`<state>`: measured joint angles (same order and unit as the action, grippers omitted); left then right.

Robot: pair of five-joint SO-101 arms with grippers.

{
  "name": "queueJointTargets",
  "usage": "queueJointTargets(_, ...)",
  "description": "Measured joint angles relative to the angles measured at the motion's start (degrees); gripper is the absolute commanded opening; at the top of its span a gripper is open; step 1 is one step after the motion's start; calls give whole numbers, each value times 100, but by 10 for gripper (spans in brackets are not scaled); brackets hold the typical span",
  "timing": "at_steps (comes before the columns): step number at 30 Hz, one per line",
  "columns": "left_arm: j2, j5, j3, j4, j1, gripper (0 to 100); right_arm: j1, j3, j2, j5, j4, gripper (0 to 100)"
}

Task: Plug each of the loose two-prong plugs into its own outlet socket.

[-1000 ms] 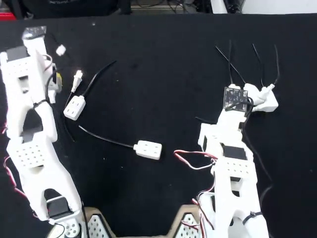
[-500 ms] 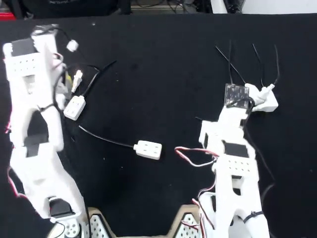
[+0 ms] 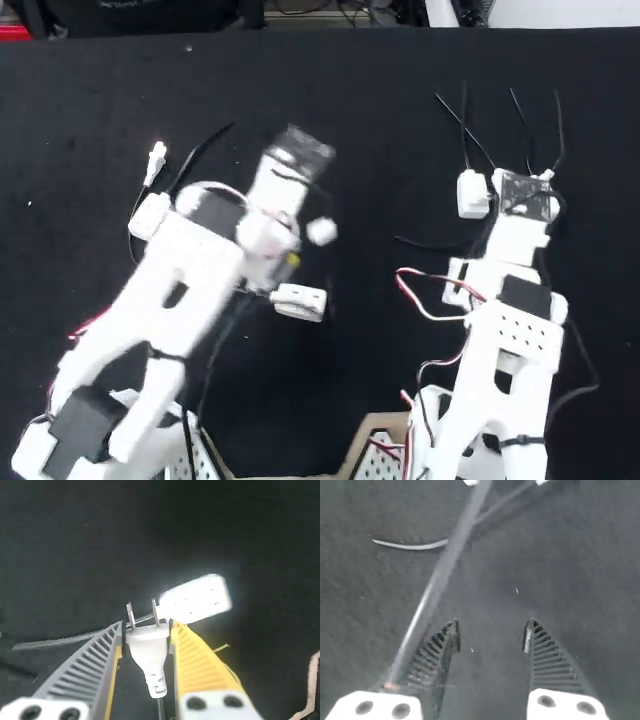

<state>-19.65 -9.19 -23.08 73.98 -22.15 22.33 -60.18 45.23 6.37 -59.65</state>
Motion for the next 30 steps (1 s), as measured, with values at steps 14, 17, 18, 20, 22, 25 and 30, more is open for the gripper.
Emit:
queueJointTargets(14,-158,26,-510,-826,-1512,424,316,0,0,149,-492,204)
queueJointTargets(17,-167,26,-448,-448,-1143,425,316,0,0,149,-492,204)
queueJointTargets(18,-167,26,-387,-316,-958,425,299,0,0,149,-492,204)
queueJointTargets(20,-167,26,-255,-114,-510,425,79,0,0,132,-492,204)
queueJointTargets(22,-167,26,-211,9,9,425,-299,0,0,132,-563,204)
queueJointTargets(25,-167,44,-290,44,782,425,-1134,0,0,149,-818,204)
queueJointTargets(30,-167,141,-1011,-325,1873,425,-2769,0,0,149,-993,204)
